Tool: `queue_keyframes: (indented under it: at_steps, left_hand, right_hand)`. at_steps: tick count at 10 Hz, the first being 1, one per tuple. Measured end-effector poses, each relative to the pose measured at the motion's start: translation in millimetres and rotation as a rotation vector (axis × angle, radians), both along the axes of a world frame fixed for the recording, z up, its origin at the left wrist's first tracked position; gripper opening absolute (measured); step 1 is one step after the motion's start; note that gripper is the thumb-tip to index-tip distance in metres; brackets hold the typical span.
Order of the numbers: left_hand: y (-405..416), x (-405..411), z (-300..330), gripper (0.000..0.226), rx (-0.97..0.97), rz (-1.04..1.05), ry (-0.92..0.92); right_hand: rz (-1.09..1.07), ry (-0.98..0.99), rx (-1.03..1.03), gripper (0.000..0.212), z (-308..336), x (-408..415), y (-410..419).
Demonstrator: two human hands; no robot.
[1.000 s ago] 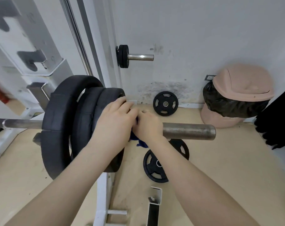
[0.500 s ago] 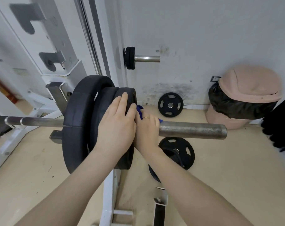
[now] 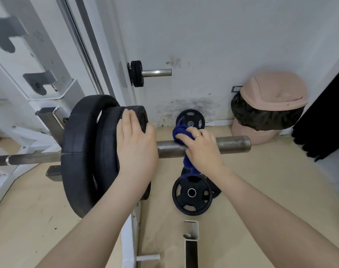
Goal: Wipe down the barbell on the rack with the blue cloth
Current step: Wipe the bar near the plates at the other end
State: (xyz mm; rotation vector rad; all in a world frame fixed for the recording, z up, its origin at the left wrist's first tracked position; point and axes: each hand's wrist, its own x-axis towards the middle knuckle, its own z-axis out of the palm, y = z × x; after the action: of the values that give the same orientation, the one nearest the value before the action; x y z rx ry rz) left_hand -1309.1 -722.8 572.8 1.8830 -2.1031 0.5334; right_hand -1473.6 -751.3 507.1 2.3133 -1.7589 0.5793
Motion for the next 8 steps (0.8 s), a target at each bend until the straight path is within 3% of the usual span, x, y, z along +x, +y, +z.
queue_keyframes:
  at_steps: [1,2,3,4,5,6,7,8]
  left_hand:
    - [5,-21,-10,0.038,0.043,-0.143,-0.071]
    - [7,-47,-25,0.049,0.131,-0.326,-0.008]
    - [1,-64,-42,0.059,0.283,-0.359,0.045]
    - [-7,-66,-51,0.053,0.325,-0.316,0.046]
    - [-9,-61,-53,0.055,0.327,-0.315,0.008]
    - [-10,-59,-58,0.063,0.296,-0.334,-0.052]
    - [-17,-57,-57,0.066,0.332,-0.347,-0.057]
    - [-17,-49,-52,0.067,0.267,-0.426,0.038]
  right_hand:
    - [-0.15,0.004,0.161,0.036,12,-52,-11]
    - [-0.352,-0.203,0.266,0.033,16,-102,-16]
    - [-0.431,-0.668,0.306,0.033,20,-120,-19]
    - [-0.494,-1.474,0.458,0.025,18,-129,-26]
    - [-0.537,-1.898,0.663,0.023,-1,-133,-7]
    - [-0.571,-1.824,0.86,0.025,-32,-104,13]
    - [-0.544,-1.834,0.912,0.027,-39,-38,12]
    - [-0.57,-2.199,0.814,0.039,-39,-4,1]
